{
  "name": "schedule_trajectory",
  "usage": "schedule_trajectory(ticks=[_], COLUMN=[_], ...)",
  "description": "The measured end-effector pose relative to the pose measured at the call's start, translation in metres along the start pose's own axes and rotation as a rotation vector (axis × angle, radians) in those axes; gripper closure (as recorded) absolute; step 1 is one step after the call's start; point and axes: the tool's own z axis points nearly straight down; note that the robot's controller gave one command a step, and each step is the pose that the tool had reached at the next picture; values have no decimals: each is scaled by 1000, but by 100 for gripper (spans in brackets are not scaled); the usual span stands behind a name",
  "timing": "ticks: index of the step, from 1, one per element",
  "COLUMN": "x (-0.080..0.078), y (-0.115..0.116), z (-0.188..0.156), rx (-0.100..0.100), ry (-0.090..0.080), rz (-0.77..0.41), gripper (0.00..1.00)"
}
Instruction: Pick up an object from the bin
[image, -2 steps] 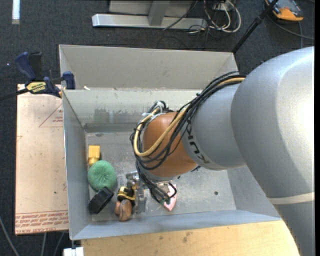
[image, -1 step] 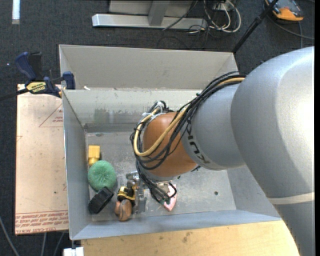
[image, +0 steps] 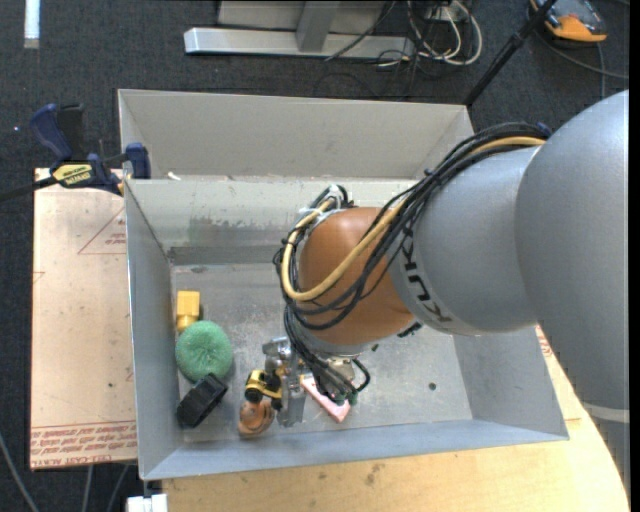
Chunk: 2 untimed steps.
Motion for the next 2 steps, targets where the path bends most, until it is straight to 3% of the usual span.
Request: schedule_trajectory(ticks=[1,2], x=[-25,4], y=[-16,-18], z=[-1,-135], rx=[-2,-1], ry=[-17,-9], rz=[-13,-7], gripper=[100,100])
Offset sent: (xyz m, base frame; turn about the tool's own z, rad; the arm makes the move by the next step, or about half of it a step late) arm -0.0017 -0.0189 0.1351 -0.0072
